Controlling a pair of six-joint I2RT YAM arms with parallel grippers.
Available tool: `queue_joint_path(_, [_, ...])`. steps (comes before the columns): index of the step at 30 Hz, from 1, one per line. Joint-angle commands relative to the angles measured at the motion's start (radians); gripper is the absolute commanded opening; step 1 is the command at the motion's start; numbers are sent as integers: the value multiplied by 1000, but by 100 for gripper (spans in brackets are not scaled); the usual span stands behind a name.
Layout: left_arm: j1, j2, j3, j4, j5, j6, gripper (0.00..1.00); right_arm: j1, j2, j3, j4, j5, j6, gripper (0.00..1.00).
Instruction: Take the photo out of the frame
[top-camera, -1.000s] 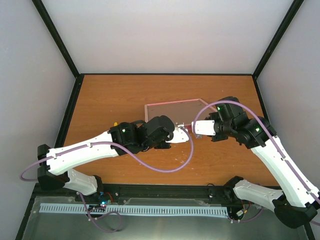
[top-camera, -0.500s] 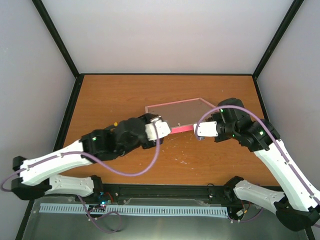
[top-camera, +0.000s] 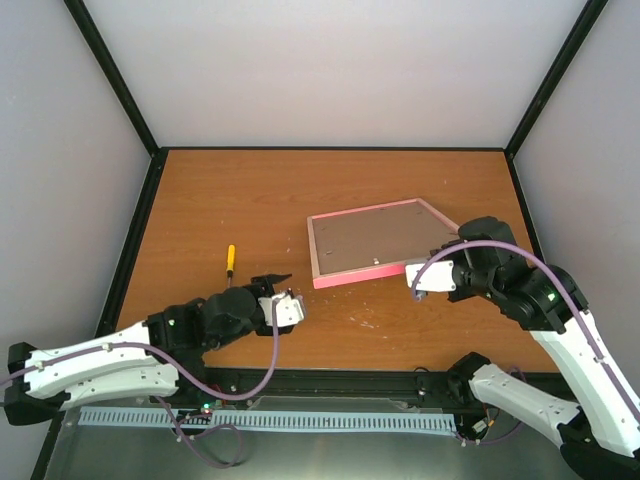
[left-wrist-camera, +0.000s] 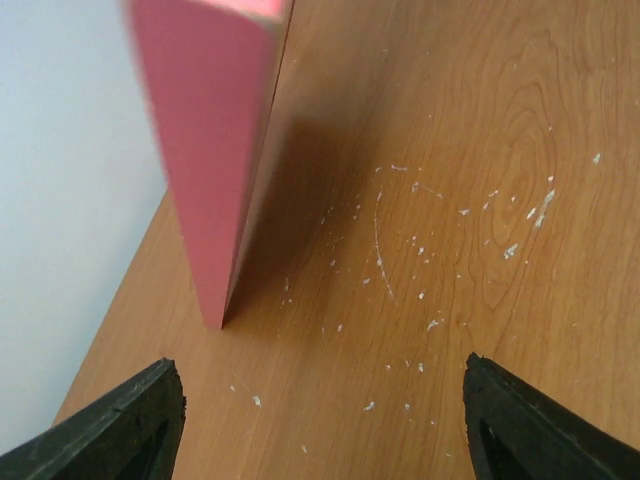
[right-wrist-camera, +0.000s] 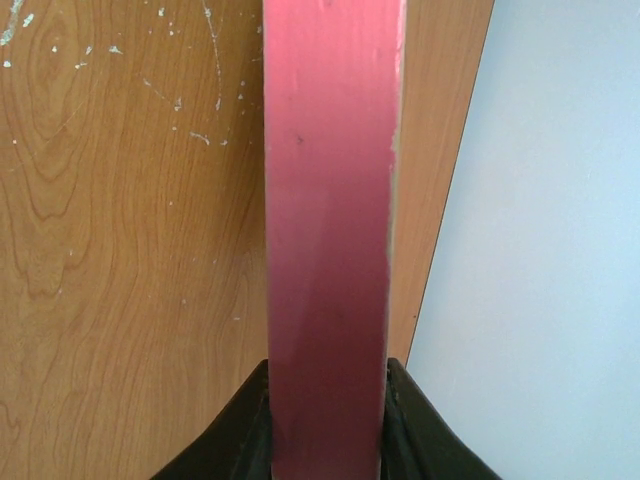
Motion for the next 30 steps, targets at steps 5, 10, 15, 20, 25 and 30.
queue_joint_path(5, [65,34,-138,486,67,163,74,-9,-49,14,-21,18,8,3])
queue_joint_path(10, [109,79,-167,620,133,198,67,-9,-73,-8,-29,0,16,3])
queue_joint_path(15, [167,124,-150,687,267,209,58,-10,-73,-11,-21,-12,39,3])
queue_joint_path(20, [215,176,-130,724,359,211,49,-9,-64,1,-11,-28,58,3])
queue_joint_path(25, [225,207,-117,748,399,215,45,-9,-61,-1,14,-23,67,3])
queue_joint_path(30, [232,228,-116,784,433,202,37,-9,-53,-5,27,-18,73,3])
